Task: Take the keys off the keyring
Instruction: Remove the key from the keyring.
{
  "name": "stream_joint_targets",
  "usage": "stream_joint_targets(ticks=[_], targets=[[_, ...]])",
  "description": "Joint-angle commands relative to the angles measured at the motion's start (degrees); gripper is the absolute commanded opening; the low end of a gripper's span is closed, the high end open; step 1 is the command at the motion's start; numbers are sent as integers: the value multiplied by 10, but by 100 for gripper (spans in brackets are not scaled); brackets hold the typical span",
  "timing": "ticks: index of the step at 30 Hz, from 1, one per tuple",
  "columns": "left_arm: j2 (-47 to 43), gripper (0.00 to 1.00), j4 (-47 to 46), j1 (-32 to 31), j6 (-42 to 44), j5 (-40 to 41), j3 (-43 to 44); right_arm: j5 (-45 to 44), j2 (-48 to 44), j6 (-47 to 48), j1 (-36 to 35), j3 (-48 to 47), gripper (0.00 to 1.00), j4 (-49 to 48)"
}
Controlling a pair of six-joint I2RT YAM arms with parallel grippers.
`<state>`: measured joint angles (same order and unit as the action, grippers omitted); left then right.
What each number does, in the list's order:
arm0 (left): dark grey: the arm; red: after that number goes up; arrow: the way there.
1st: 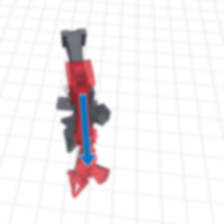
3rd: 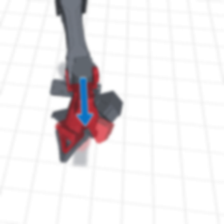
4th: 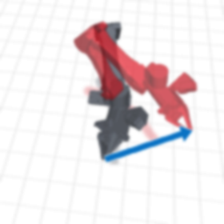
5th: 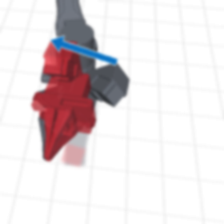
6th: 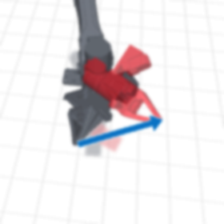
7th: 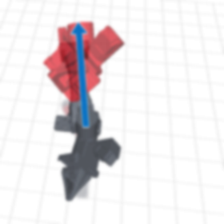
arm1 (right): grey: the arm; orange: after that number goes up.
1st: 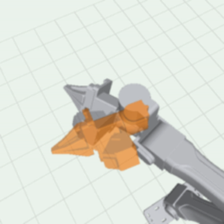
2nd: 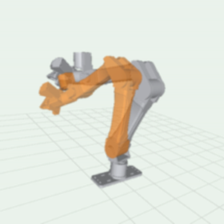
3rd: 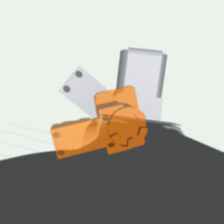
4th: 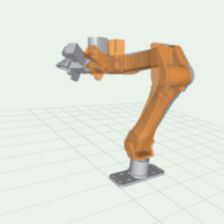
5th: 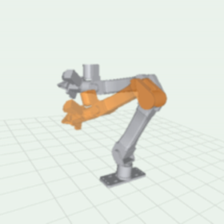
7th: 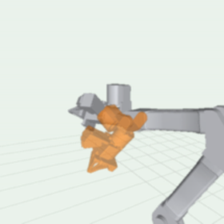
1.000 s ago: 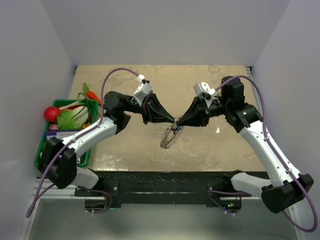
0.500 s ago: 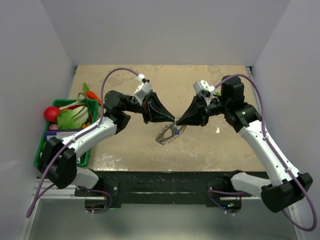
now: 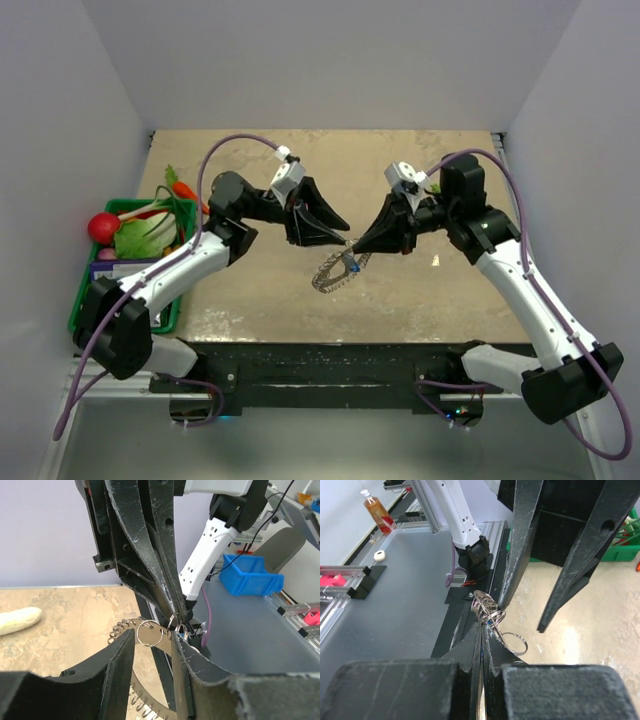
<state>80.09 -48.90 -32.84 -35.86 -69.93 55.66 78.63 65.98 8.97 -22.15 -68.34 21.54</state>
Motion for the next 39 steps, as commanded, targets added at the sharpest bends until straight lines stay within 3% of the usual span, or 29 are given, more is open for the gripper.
stream_joint_targets(ticks=[1, 7, 14, 16, 21, 28, 39], targets=[[-20, 41, 168, 12, 122, 5, 63, 6, -3, 13, 2, 0, 0, 15], [-20, 43, 519, 9, 434, 70, 196, -2, 1, 30, 2, 7, 0, 37], [-42, 46, 705, -16, 646, 171, 284, -17, 6, 38, 2, 14, 0, 47], [-48, 47, 767, -50, 697, 235, 304, -27, 8, 28, 2, 19, 0, 35], [-52, 45, 826, -112, 802, 343, 301, -35, 14, -1, 2, 26, 0, 9], [-57, 43, 889, -141, 915, 414, 299, -41, 20, -11, 6, 36, 0, -3], [-49, 35, 917, -209, 947, 469, 293, -49, 19, -33, 11, 55, 0, -34]])
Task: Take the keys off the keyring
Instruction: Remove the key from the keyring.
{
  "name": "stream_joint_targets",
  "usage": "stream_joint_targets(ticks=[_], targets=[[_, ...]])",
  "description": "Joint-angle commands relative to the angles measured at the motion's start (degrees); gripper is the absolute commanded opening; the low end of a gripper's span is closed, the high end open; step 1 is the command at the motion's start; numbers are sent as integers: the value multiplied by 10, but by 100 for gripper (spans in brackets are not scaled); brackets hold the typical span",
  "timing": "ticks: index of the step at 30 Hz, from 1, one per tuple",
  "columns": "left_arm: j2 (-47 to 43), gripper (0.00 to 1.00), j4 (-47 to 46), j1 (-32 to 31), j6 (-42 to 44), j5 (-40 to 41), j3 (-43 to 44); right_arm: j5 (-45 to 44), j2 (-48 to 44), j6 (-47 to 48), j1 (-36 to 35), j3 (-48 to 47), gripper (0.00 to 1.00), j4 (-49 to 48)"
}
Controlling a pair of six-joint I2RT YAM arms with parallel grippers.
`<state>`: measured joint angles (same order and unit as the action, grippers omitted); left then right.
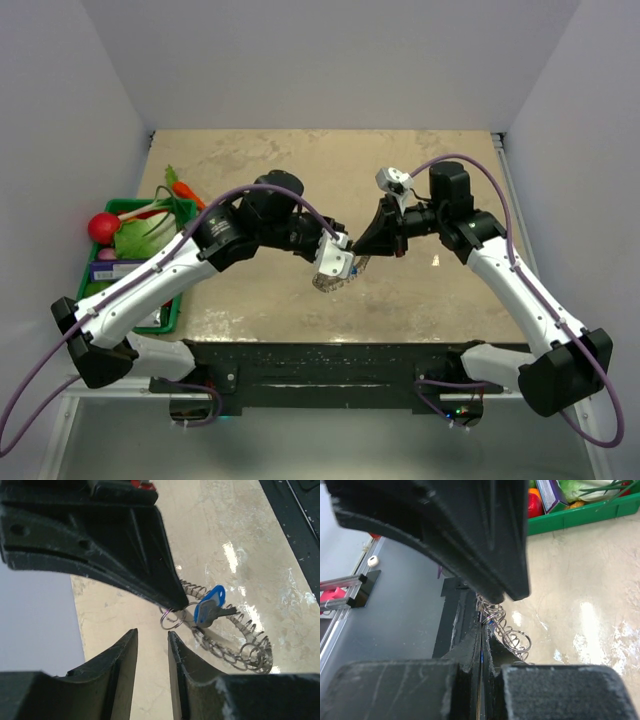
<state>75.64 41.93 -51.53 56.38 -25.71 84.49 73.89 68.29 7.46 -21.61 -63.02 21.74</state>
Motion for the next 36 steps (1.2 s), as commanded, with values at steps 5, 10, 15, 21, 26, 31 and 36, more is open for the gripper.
stream_joint_targets(ticks=[5, 10, 15, 21, 26, 31, 36], targets=[[3, 33, 14, -42, 21, 29, 11, -3, -5, -29, 8, 10, 0, -51], [10, 31, 10, -57, 26, 51, 2, -2, -7, -32, 8, 12, 0, -54], [15, 30, 0, -66, 26, 72, -5, 1, -10, -37, 8, 14, 0, -58], [14, 31, -5, -66, 23, 90, 7, -1, -13, -35, 8, 16, 0, -57], [15, 30, -5, -66, 22, 89, 7, -2, -15, -34, 8, 14, 0, -55], [19, 27, -9, -67, 22, 86, 5, -4, -16, -34, 8, 13, 0, -53], [24, 25, -10, -68, 21, 85, 7, -1, -15, -34, 9, 11, 0, -52]])
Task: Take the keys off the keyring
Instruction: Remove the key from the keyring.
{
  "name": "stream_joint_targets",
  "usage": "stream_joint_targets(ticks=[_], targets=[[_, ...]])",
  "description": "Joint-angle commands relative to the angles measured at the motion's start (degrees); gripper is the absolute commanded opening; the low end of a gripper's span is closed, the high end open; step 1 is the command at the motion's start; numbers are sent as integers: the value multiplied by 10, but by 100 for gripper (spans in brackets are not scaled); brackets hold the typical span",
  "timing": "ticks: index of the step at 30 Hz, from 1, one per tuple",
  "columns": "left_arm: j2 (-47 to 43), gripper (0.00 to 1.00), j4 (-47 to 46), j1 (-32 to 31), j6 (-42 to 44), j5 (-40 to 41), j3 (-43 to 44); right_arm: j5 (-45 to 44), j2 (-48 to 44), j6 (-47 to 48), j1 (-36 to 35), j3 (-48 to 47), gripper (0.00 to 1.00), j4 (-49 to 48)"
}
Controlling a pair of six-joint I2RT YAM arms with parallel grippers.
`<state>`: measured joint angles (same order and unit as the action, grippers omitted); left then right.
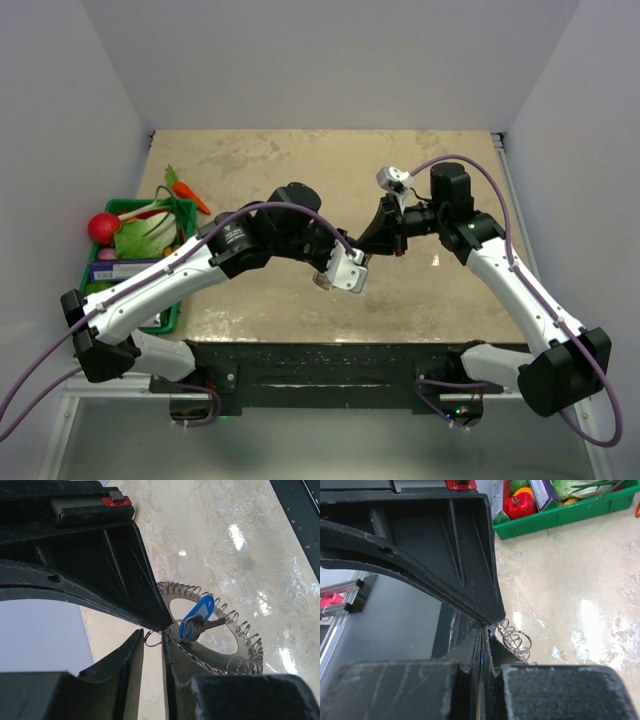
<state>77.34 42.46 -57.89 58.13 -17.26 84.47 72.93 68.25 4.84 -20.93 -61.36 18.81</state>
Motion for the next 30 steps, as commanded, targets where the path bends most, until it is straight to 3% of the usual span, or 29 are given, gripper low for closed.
stream_joint_targets(ticks=[1, 5, 7, 14, 17, 26, 30], targets=[[7, 25, -15, -6, 3, 2, 7, 10, -15, -9, 2, -5, 0, -23], [10, 29, -19, -6, 1, 6, 6, 12, -20, -12, 2, -2, 0, -28], [11, 22, -20, -6, 1, 6, 6, 12, -22, -13, 1, 0, 0, -29], [13, 12, -19, -6, 0, 5, 12, 11, -21, -13, 1, 2, 0, -32], [14, 0, -17, -8, 0, 3, 12, 10, -20, -14, 1, 0, 0, -30], [6, 0, -45, -7, -28, -8, -13, 1, -14, 24, 1, -44, 0, 31], [-5, 0, -76, 11, -70, -38, -32, -36, 13, 194, 2, -118, 35, 202]])
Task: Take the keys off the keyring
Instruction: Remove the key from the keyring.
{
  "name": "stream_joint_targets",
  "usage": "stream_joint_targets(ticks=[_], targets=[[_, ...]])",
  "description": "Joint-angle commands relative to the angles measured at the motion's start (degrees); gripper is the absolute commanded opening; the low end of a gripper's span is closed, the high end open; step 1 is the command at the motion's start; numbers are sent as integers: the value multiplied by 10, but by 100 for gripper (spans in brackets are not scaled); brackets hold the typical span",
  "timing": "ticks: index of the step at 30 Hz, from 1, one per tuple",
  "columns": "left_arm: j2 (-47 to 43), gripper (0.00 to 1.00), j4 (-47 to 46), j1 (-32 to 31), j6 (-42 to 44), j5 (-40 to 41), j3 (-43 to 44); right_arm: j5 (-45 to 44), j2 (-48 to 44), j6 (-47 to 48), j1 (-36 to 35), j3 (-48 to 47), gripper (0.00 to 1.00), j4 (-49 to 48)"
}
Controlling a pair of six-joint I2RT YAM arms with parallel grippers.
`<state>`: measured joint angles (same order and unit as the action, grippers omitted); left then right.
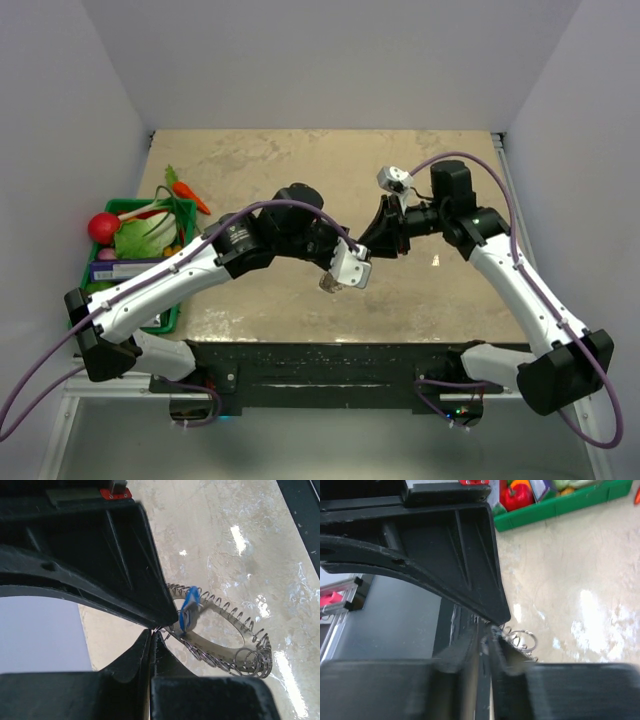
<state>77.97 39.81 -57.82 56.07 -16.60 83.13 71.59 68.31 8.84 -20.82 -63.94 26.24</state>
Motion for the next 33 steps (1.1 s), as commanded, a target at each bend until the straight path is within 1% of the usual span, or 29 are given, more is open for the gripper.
stream_joint_targets(ticks=[1, 3, 6, 8, 9, 10, 14, 21, 23, 24, 26, 30, 33], targets=[[-16, 0, -54, 24, -58, -55, -22, -29, 16, 181, 2, -104, 38, 184], [-19, 0, -70, 35, -82, -87, -24, -40, 16, 209, 5, -118, 42, 205], [-22, 0, -78, 48, -99, -114, -28, -53, -6, 202, 6, -112, 44, 189], [-22, 0, -82, 50, -104, -121, -30, -93, -33, 201, 6, -101, 46, 171], [-22, 0, -83, 52, -109, -124, -29, -108, -41, 185, 6, -93, 47, 156], [-21, 0, -86, 54, -112, -127, -27, -138, -61, 175, 6, -82, 47, 123], [-17, 0, -94, 61, -126, -135, -19, -165, -96, 156, 5, -23, 47, 68], [-5, 0, -119, 72, -164, -138, -11, -170, -98, 147, -4, 2, 50, 50], [-2, 0, -125, 75, -170, -140, -10, -186, -100, 128, -18, 14, 50, 25], [-1, 0, -126, 75, -175, -142, -8, -218, -101, 104, -25, 19, 50, 13], [1, 0, -130, 77, -181, -146, -6, -225, -103, 102, -40, 26, 50, 2], [2, 0, -135, 82, -191, -150, -6, -221, -104, 87, -46, 23, 49, -8], [1, 0, -139, 86, -198, -157, -7, -251, -101, 85, -49, 21, 48, -13]])
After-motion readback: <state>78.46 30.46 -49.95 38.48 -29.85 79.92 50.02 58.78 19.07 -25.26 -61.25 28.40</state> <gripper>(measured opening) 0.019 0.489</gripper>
